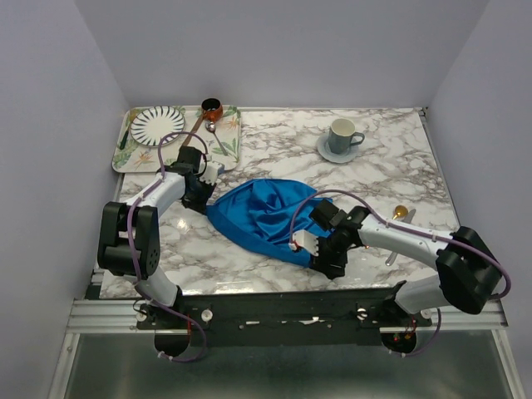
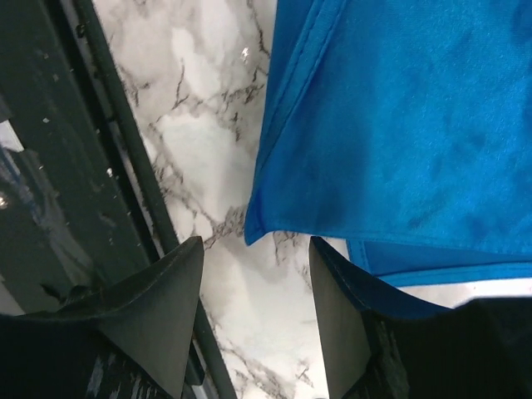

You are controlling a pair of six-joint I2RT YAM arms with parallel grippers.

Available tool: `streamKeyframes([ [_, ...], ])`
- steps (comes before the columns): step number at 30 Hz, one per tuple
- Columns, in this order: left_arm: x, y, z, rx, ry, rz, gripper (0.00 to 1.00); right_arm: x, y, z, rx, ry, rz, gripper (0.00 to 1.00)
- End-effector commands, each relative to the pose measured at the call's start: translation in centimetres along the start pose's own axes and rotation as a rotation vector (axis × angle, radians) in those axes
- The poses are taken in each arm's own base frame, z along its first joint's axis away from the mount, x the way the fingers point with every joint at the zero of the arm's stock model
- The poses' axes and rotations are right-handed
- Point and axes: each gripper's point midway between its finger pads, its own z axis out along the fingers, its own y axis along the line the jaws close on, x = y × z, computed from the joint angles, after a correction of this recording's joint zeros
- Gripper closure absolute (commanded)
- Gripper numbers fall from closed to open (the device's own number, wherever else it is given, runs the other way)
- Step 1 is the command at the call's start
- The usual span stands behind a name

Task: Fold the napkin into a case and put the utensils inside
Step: Pick up the crumpled napkin from the center of the board, then move the crumpled napkin to the center of the board.

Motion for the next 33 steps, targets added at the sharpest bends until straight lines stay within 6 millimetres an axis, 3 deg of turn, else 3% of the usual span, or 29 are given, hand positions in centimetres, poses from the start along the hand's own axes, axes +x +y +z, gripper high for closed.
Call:
streamKeyframes([
  [1,-1.0,-0.4,-0.7,0.023,-0.049,-0.002,1.00,-0.4,-1.2,1.5,0.041,0.000,0.024,0.38],
  [5,-0.8,-0.5,-0.5,0.027,-0.048,-0.003,1.00,-0.7,-1.0,2.5,0.012,-0.008,0.038,0.44],
  [9,-0.8,-0.4,-0.3,0.026,-0.047,-0.001,1.00,-0.5,-0.8,3.3,0.007,0.010,0.057,0.58],
  [11,-0.9,-0.5,-0.4,0.032,-0.052,0.001,1.00,-0.3,-0.8,3.4,0.008,0.016,0.069,0.76],
  [13,-1.1,-0.8,-0.7,0.053,-0.059,0.002,1.00,-0.6,-1.1,2.9,0.027,0.007,0.080,0.99],
  [15,-1.7,-1.2,-1.6,0.090,-0.080,0.030,1.00,-0.9,-1.0,2.0,0.044,-0.002,0.108,0.99],
  [19,-3.1,-2.1,-4.5,0.119,-0.147,0.082,1.00,-3.2,-1.8,-3.0,0.183,-0.142,0.094,0.99],
  [21,-4.2,-2.1,-6.8,0.098,-0.213,0.126,1.00,-3.5,-3.4,-5.6,0.300,-0.174,0.104,0.99],
  [27,-6.2,-1.6,-13.1,0.000,-0.345,0.274,1.00,-2.4,-7.9,-13.2,0.520,-0.223,0.152,1.00],
  [28,-6.3,-1.4,-13.8,-0.014,-0.349,0.305,1.00,-3.0,-9.0,-15.6,0.575,-0.265,0.157,0.99],
  [30,-6.0,-1.1,-15.4,-0.050,-0.347,0.416,1.00,-2.0,-11.0,-19.1,0.676,-0.289,0.188,0.99],
  [31,-5.8,-0.9,-15.9,-0.070,-0.347,0.452,1.00,-2.8,-12.0,-22.2,0.747,-0.327,0.184,0.99],
  [33,-5.5,-0.2,-17.4,-0.139,-0.357,0.564,1.00,-2.1,-13.3,-25.6,0.840,-0.334,0.207,0.99],
])
